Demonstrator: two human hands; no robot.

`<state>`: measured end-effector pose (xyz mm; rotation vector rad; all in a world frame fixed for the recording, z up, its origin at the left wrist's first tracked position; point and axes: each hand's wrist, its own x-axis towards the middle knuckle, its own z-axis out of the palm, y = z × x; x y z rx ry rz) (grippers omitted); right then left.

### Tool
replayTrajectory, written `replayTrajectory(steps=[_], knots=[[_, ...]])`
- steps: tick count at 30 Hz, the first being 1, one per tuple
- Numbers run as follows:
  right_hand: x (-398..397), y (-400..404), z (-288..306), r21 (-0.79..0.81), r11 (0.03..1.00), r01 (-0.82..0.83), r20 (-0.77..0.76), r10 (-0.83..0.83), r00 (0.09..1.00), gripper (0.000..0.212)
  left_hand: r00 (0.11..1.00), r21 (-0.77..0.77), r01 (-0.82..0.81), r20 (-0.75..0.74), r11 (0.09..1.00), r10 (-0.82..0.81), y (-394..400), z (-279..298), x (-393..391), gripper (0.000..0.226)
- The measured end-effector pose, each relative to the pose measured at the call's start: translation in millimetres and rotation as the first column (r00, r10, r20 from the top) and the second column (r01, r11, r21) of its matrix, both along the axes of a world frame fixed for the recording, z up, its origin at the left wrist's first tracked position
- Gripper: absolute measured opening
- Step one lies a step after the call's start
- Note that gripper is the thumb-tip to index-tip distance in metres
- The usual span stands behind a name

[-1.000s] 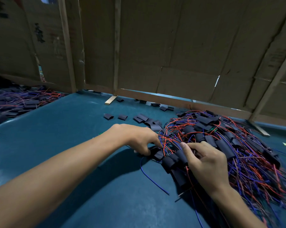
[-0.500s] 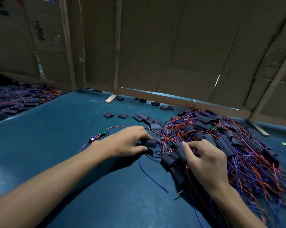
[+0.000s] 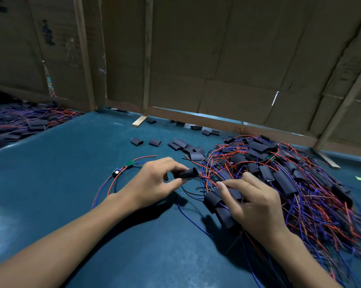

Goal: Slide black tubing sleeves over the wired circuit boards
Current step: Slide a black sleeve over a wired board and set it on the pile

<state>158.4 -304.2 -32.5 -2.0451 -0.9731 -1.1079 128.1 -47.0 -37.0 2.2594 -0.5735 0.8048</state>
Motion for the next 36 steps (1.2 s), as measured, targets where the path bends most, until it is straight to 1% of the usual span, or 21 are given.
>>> replayTrajectory(steps=[3,7,10,13,17,22,28,33,36], knots=[[-1.7,1.8,-0.8,0.009,1.0,-0.007,-0.031,0.007,0.999,0.013,0.999,-0.006,-0.004,0.032,1.0,0.004,0.6,0.0,0.0,0.023],[-2.0,1.3,0.7,0.111,0.994,0.005,-0.137,0.01,0.991,0.013,0.999,-0.012,0.019,0.044,1.0,-0.019,4.2,-2.1,1.6,0.025],[-2.3,0.1,2.4,0.202,0.979,-0.011,-0.216,0.056,0.975,0.012,0.999,-0.008,0.014,0.046,1.0,-0.014,6.7,-3.4,3.2,0.03],[-4.0,1.2,5.3,0.25,0.967,-0.039,-0.233,0.1,0.967,0.014,0.999,-0.002,0.025,0.043,1.0,-0.025,7.4,-3.3,3.7,0.031],[-4.2,2.2,6.0,0.246,0.967,-0.059,-0.247,0.121,0.962,0.015,0.998,0.003,0.042,0.037,0.999,-0.042,6.4,-2.9,3.1,0.032],[-3.3,1.8,2.2,0.251,0.967,-0.046,-0.279,0.118,0.953,0.017,0.997,-0.016,0.07,0.046,0.997,-0.069,6.3,-3.3,2.8,0.034],[-4.0,1.9,3.1,0.259,0.965,-0.024,-0.308,0.106,0.945,0.02,0.994,0.006,0.081,0.074,0.997,-0.082,5.7,-3.2,2.9,0.037],[-5.8,4.6,3.3,0.277,0.961,0.016,-0.328,0.078,0.942,0.024,0.989,0.117,0.08,0.111,0.99,-0.093,4.9,-3.7,0.8,0.042],[-6.5,4.2,4.4,0.222,0.975,-0.013,-0.28,0.077,0.957,0.023,0.978,0.214,0.026,0.195,0.976,-0.069,3.6,-2.0,-1.0,0.041]])
